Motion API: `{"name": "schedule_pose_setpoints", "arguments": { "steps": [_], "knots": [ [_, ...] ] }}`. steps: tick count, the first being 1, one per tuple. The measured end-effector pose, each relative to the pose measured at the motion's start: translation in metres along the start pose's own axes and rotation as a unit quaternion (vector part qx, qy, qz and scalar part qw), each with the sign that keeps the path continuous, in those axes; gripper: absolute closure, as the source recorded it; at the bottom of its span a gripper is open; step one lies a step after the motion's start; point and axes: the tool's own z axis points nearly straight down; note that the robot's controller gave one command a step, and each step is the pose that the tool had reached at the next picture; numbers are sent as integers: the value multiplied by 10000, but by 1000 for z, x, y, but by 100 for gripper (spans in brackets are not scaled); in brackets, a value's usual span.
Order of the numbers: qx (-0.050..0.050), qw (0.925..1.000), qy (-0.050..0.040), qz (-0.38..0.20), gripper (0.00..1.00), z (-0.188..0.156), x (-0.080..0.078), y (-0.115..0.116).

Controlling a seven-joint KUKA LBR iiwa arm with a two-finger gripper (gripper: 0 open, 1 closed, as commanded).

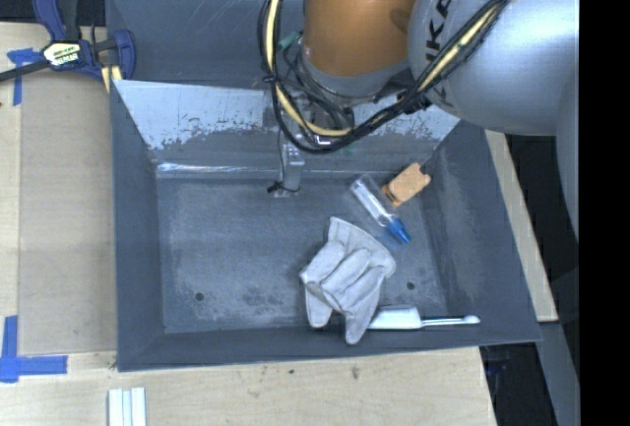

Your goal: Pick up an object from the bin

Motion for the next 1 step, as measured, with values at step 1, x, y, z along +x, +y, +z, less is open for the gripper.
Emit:
{"name": "schedule_pose_setpoints", "arguments": {
  "steps": [1],
  "knots": [
    [-7, 10000, -38, 12, 0, -5, -1, -1]
  ]
}}
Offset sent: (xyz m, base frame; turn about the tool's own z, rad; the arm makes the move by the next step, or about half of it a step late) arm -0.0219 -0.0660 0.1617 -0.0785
